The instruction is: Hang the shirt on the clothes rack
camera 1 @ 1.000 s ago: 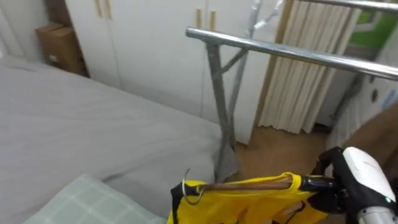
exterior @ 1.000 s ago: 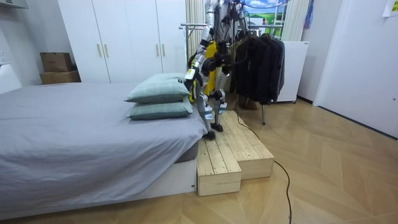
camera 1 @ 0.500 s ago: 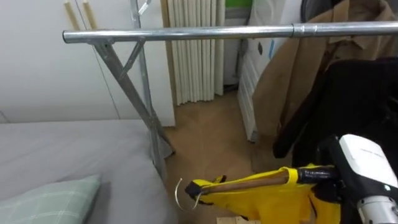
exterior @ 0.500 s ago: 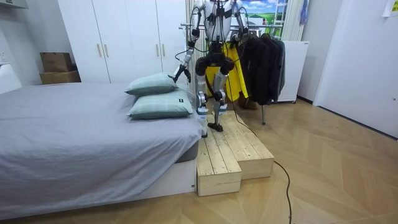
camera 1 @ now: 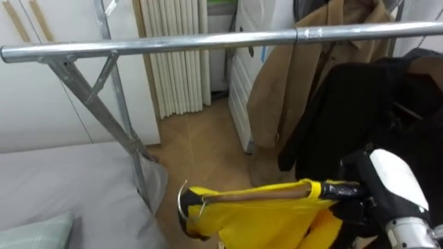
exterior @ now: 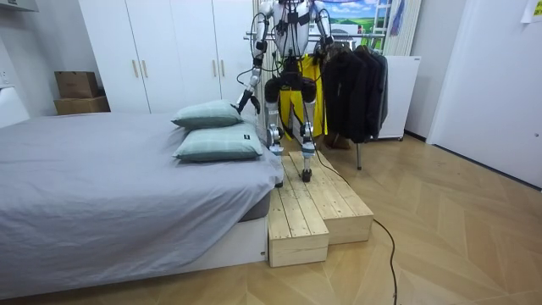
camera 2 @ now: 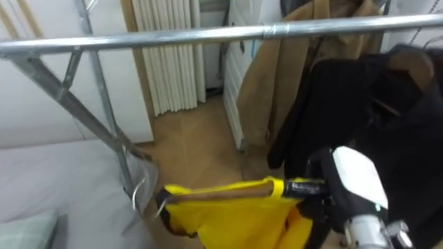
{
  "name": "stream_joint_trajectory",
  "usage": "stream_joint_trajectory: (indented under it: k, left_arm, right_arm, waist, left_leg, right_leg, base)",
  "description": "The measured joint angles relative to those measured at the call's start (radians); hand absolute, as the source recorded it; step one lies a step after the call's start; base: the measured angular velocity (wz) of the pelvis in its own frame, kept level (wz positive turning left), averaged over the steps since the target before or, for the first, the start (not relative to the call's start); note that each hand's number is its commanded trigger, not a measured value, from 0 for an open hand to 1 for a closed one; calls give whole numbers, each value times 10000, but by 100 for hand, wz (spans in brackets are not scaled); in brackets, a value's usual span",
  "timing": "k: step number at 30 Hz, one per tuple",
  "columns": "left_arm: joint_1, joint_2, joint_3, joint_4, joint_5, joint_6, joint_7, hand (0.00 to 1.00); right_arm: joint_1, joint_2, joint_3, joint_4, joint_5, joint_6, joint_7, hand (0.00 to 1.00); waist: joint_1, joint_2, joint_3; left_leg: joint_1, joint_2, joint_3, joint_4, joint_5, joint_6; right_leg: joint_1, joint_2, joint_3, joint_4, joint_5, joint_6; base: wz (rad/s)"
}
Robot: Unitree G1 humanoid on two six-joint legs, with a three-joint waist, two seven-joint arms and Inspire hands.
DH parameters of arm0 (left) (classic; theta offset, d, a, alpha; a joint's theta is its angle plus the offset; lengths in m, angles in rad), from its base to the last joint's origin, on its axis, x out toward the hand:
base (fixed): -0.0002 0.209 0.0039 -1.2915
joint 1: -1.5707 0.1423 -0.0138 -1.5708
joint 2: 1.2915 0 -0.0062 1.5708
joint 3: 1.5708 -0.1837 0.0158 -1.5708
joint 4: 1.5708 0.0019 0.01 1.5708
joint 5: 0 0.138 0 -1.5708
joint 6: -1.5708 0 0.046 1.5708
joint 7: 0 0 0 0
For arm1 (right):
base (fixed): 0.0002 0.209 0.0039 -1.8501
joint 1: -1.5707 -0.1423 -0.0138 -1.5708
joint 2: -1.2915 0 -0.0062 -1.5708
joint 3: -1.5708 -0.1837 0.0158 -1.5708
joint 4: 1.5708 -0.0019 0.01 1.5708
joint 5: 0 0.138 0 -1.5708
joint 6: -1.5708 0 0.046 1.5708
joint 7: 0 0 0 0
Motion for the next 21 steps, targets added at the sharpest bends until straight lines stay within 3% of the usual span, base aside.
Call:
stream_joint_trajectory:
  k: [7, 13, 21]
  left_arm:
    - [10, -12, 174, -1017, 0, 4, -11, 0]
    - [141, -80, -50, -1360, 3, -33, 68, 0]
    - [289, -103, -237, -1339, 15, -397, 206, 0]
  right_arm:
    - [-300, 140, -10, -376, 752, -15, 921, 100]
    - [-287, 248, -9, -376, 1629, -7, 1276, 100]
    - [-305, 382, -16, -9, 3799, -9, 1508, 100]
  waist:
    - [-57, -183, 37]
    - [-53, -158, 47]
    - [259, -78, 81]
  left_leg:
    - [21, 2, -233, -135, 67, -99]
    - [103, 4, -433, -189, 70, -97]
    - [224, 5, -517, -263, 68, -99]
  right_leg:
    - [146, 69, -100, -338, 132, -40]
    - [511, 49, -409, -614, 286, -24]
    - [613, 60, -488, -635, 281, -18]
  base:
    - [6]
    - [10]
    - [2]
